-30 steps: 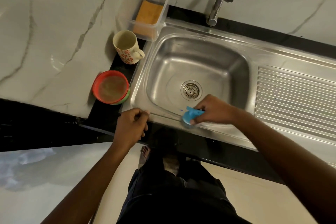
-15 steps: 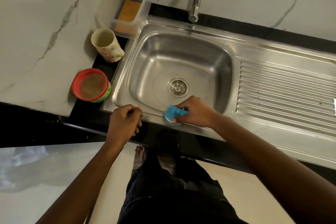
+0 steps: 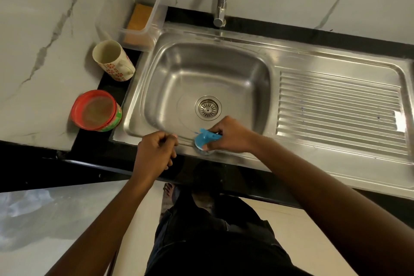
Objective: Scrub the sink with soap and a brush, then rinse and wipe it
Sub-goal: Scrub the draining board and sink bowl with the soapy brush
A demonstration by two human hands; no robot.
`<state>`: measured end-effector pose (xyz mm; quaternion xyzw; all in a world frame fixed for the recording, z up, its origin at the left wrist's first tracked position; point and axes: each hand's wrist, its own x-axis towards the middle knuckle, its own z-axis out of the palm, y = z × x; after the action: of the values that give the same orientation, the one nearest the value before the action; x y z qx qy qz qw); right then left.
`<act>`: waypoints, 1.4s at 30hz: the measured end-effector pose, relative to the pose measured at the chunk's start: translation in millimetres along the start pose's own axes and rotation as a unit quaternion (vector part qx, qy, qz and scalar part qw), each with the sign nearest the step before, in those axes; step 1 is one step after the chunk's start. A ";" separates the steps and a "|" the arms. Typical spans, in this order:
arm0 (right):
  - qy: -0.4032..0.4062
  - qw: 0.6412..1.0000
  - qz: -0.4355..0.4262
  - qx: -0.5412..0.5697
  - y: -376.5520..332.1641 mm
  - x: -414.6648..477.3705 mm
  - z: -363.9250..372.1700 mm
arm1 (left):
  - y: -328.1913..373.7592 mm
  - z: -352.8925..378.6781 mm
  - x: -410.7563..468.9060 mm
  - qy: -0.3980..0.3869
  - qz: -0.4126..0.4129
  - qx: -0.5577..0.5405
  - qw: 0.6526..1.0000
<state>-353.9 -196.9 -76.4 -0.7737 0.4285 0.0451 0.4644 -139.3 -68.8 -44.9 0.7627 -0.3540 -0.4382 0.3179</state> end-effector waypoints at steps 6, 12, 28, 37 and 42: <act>-0.058 0.996 0.042 -0.054 56.9 -64.4 -55.2 | 7.4 13.7 0.8 -0.009 0.016 0.008 1.000; -0.007 0.999 0.029 -0.033 42.3 -56.1 -35.4 | 12.9 27.2 -0.7 -0.026 0.020 0.014 0.999; 0.046 0.993 0.074 -0.080 92.9 -118.9 -64.8 | 27.6 65.2 -9.2 -0.058 0.026 0.015 0.998; 0.053 0.995 0.041 -0.068 84.9 -112.0 -45.7 | 37.6 93.2 -16.8 -0.064 0.038 0.028 0.997; 0.070 0.984 0.100 -0.127 124.8 -159.3 -84.4 | 39.3 108.5 -23.0 -0.067 0.033 0.027 0.997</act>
<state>-569.7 -187.0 -39.0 -0.7811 0.5259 0.0907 0.3240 -254.9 -90.4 -48.4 0.7279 -0.4109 -0.4676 0.2876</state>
